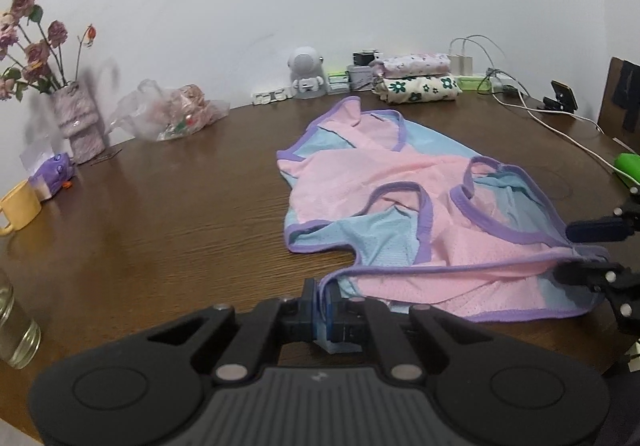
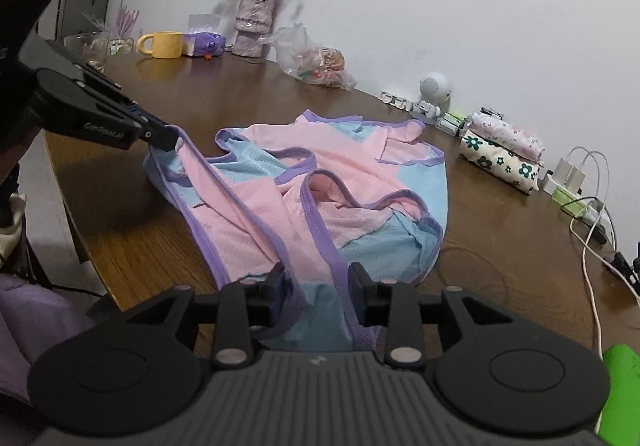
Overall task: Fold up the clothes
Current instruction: 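Lift the garment high with both grippers and shake it out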
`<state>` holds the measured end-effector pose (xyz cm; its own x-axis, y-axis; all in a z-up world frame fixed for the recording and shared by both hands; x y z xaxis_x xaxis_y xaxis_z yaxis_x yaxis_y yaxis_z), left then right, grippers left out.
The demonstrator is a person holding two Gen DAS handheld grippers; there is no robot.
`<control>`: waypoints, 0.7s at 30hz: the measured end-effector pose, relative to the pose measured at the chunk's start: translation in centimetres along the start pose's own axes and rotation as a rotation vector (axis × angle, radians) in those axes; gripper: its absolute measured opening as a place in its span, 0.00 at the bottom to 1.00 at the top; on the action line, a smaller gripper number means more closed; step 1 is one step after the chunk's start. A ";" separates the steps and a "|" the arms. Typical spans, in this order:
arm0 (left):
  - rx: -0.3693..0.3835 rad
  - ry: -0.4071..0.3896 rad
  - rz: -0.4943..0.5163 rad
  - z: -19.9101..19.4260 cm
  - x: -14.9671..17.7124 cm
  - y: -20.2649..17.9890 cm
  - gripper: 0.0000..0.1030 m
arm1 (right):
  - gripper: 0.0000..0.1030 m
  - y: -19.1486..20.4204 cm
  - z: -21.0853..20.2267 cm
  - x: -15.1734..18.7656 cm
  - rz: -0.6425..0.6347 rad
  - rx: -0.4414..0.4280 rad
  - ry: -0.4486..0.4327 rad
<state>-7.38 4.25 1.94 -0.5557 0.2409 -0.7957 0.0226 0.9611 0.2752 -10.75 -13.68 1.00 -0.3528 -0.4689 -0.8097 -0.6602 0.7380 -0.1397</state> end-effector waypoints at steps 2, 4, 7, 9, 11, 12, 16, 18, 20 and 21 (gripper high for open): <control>-0.003 0.007 -0.014 0.0 0.0 0.3 0.03 | 0.31 -0.5 -0.6 -0.7 -0.004 0.013 -0.018; -0.006 0.014 -0.028 0.1 0.1 0.6 0.03 | 0.31 -1.3 -1.6 -1.7 -0.005 0.037 -0.050; -0.005 0.022 -0.047 0.1 0.0 0.9 0.03 | 0.22 -2.5 -3.0 -3.3 -0.007 0.073 -0.098; 0.011 0.006 -0.054 -0.2 -0.6 0.7 0.03 | 0.09 -3.2 -3.9 -4.3 -0.008 0.096 -0.130; 0.015 -0.046 -0.057 -0.9 -2.2 0.9 0.02 | 0.07 -4.0 -4.9 -5.4 -0.009 0.120 -0.162; 0.016 -0.071 -0.058 -1.2 -3.0 1.0 0.02 | 0.07 -4.4 -5.3 -5.9 -0.009 0.132 -0.177; 0.038 -0.275 -0.053 -5.6 -9.6 2.7 0.02 | 0.03 -6.0 -7.3 -8.0 -0.012 0.180 -0.241; 0.043 -0.418 -0.043 -9.7 -14.5 4.4 0.02 | 0.01 -6.9 -9.0 -9.8 -0.018 0.195 -0.285; 0.044 -0.566 -0.032 -14.2 -19.4 6.1 0.02 | 0.01 -7.8 -13.7 -14.9 -0.091 0.212 -0.377; 0.045 -0.641 -0.027 -16.6 -21.8 7.0 0.02 | 0.01 -8.2 -16.1 -17.5 -0.137 0.226 -0.425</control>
Point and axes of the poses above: each gripper's, at about its wrist camera, not at the fingertips, and z roughly the way its jaws point, y to its left, x to its underside, the point moved 5 cm from there along z, roughly the way its jaws point, and after that the axes turned 10 degrees about -x, right-handed, at the moved point
